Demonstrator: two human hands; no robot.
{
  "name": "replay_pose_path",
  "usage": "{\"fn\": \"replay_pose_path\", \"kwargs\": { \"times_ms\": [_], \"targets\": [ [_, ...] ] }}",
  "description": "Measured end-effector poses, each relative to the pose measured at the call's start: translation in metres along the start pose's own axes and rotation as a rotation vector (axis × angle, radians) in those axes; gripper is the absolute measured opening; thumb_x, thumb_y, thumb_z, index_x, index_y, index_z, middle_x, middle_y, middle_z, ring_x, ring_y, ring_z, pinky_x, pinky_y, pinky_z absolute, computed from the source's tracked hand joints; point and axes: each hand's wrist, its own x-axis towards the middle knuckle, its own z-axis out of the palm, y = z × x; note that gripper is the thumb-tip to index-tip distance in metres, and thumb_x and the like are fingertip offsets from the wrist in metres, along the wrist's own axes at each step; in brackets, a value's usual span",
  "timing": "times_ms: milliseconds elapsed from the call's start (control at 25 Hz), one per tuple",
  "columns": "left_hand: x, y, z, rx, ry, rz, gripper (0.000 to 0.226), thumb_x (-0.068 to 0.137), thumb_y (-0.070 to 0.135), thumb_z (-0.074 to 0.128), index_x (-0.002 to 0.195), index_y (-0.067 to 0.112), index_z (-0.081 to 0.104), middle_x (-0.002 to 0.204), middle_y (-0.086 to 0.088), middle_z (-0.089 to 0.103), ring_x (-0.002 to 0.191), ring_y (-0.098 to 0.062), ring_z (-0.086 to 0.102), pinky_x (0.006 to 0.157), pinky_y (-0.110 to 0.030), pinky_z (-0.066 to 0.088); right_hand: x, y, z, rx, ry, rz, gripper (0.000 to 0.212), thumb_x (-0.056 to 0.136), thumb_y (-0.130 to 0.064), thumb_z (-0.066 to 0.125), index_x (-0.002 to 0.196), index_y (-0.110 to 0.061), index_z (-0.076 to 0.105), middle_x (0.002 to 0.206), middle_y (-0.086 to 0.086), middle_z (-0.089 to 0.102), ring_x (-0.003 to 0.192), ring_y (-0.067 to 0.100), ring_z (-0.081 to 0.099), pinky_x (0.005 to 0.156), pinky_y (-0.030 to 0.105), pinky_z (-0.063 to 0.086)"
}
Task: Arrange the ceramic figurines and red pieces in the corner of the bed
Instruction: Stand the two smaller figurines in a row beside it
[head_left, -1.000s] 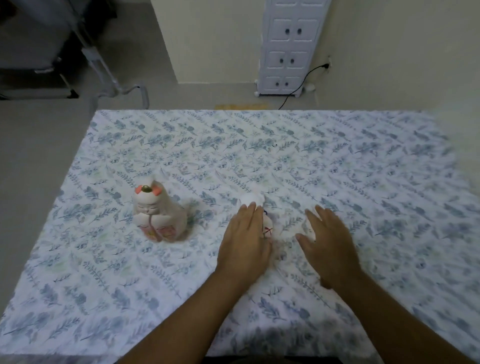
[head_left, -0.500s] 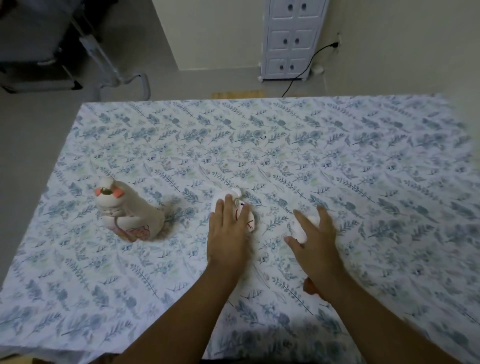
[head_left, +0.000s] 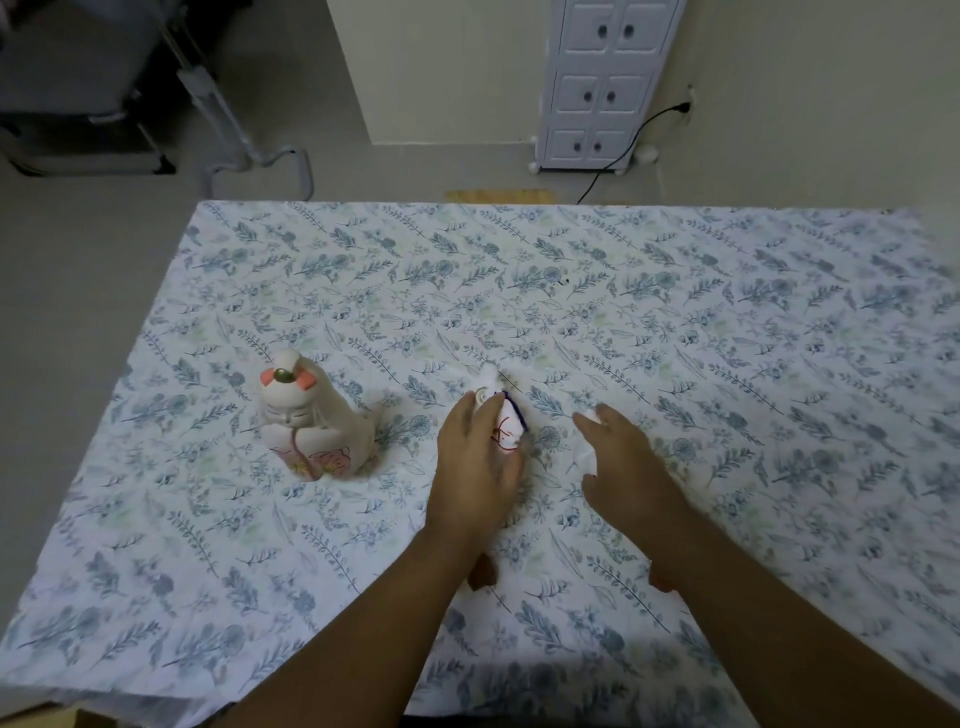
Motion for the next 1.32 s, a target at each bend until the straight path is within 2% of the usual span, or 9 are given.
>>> {"fn": "replay_pose_path", "kwargs": {
  "times_ms": [80, 280, 400, 520, 640, 800, 1120, 1240, 1320],
  "targets": [
    [-0.004, 0.001, -0.002, -0.081, -0.018, -0.034, 0.059, 0.093, 0.035, 0.064, 0.146, 0.022, 0.04, 0.157, -0.011, 0.03, 0.146, -0.022, 0.027, 0.114, -0.038, 0.034, 0.0, -0.009, 0.005, -0.013, -0.059, 0.018, 0.077, 0.087, 0.002, 0.062, 0.153, -0.02, 0.029, 0.163, 0.009, 0.019, 0.149, 0.028, 0.018, 0.113, 0.037, 0.032],
    [-0.01, -0.011, -0.011, -0.147, 0.001, -0.032, 0.067, 0.084, 0.01, 0.067, 0.143, 0.016, 0.036, 0.143, -0.004, 0.036, 0.133, -0.016, 0.036, 0.112, -0.039, 0.037, 0.0, -0.015, 0.018, 0.015, -0.039, 0.03, 0.073, 0.09, -0.002, 0.061, 0.154, -0.016, 0.028, 0.162, 0.01, 0.022, 0.149, 0.029, 0.02, 0.116, 0.039, 0.028],
    [-0.009, -0.012, -0.014, -0.137, -0.048, -0.061, 0.076, 0.089, 0.012, 0.067, 0.153, 0.016, 0.026, 0.151, -0.006, 0.028, 0.139, -0.015, 0.031, 0.114, -0.031, 0.034, -0.002, -0.014, 0.025, 0.012, 0.05, 0.03, 0.075, 0.087, -0.001, 0.068, 0.152, -0.01, 0.032, 0.158, 0.011, 0.03, 0.147, 0.029, 0.024, 0.114, 0.033, 0.028],
    [-0.004, -0.015, -0.011, -0.091, -0.083, -0.075, 0.079, 0.092, 0.016, 0.069, 0.156, 0.016, 0.023, 0.159, -0.006, 0.022, 0.144, -0.015, 0.026, 0.113, -0.027, 0.031, -0.001, -0.013, 0.029, 0.004, 0.081, 0.011, 0.076, 0.084, 0.0, 0.072, 0.15, -0.006, 0.035, 0.156, 0.011, 0.036, 0.145, 0.029, 0.029, 0.113, 0.027, 0.025],
    [0.005, -0.018, -0.009, -0.084, -0.113, -0.059, 0.077, 0.092, 0.016, 0.068, 0.156, 0.016, 0.024, 0.161, -0.006, 0.024, 0.148, -0.017, 0.022, 0.119, -0.033, 0.027, 0.008, -0.014, 0.026, 0.033, 0.089, 0.011, 0.075, 0.085, 0.001, 0.071, 0.15, -0.006, 0.035, 0.157, 0.01, 0.036, 0.145, 0.028, 0.028, 0.111, 0.024, 0.018],
    [0.019, -0.019, -0.005, -0.081, -0.111, -0.027, 0.075, 0.093, 0.019, 0.066, 0.154, 0.01, 0.023, 0.159, -0.008, 0.029, 0.148, -0.021, 0.025, 0.118, -0.045, 0.031, 0.02, -0.016, 0.02, 0.05, 0.104, 0.025, 0.077, 0.084, 0.003, 0.072, 0.15, -0.007, 0.034, 0.156, 0.009, 0.037, 0.144, 0.028, 0.029, 0.114, 0.031, 0.025],
    [0.025, -0.022, 0.001, -0.093, -0.085, -0.027, 0.078, 0.09, 0.021, 0.069, 0.153, 0.015, 0.023, 0.155, -0.007, 0.034, 0.145, -0.023, 0.031, 0.113, -0.047, 0.038, 0.024, -0.017, 0.018, 0.081, 0.109, 0.014, 0.073, 0.082, 0.005, 0.073, 0.145, -0.009, 0.04, 0.15, 0.007, 0.042, 0.14, 0.026, 0.035, 0.108, 0.029, 0.03],
    [0.025, -0.02, -0.003, -0.124, -0.1, -0.069, 0.087, 0.083, 0.026, 0.077, 0.153, 0.018, 0.025, 0.154, -0.002, 0.039, 0.143, -0.019, 0.034, 0.115, -0.044, 0.037, 0.021, -0.016, 0.014, 0.099, 0.081, 0.025, 0.082, 0.082, -0.008, 0.077, 0.151, -0.012, 0.033, 0.16, 0.004, 0.03, 0.147, 0.023, 0.026, 0.114, 0.033, 0.028],
    [0.014, -0.016, -0.01, -0.194, -0.095, -0.138, 0.095, 0.074, 0.029, 0.085, 0.151, 0.021, 0.03, 0.152, 0.002, 0.042, 0.14, -0.015, 0.037, 0.114, -0.039, 0.037, 0.008, -0.014, 0.01, 0.15, 0.098, 0.029, 0.089, 0.083, -0.017, 0.078, 0.155, -0.017, 0.025, 0.164, -0.001, 0.019, 0.149, 0.018, 0.02, 0.111, 0.03, 0.028]
  ]
}}
